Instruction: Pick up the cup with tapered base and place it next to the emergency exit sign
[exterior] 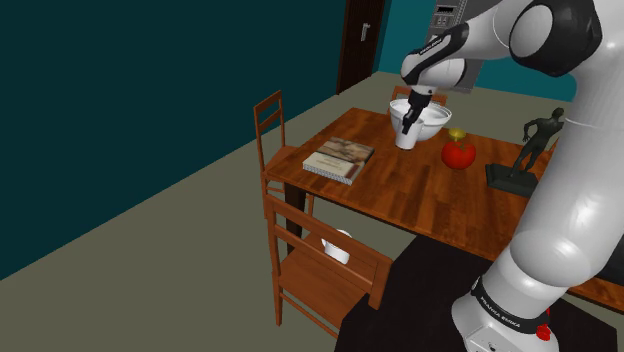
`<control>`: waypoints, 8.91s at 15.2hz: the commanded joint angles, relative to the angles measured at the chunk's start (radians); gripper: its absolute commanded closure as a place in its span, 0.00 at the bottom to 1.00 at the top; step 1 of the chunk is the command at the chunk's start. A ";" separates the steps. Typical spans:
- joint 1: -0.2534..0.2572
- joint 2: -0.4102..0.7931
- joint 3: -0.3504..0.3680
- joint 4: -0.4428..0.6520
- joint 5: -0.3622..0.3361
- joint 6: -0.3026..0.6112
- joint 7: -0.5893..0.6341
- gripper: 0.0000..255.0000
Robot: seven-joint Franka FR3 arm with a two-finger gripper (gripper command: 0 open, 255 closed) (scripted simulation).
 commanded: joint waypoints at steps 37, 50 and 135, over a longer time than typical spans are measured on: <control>-0.006 -0.159 -0.036 0.290 -0.107 -0.424 0.025 1.00; -0.109 -0.452 -0.122 0.035 -0.262 -0.411 -0.128 1.00; 0.443 -0.980 -1.535 0.531 -0.692 -0.409 -1.024 1.00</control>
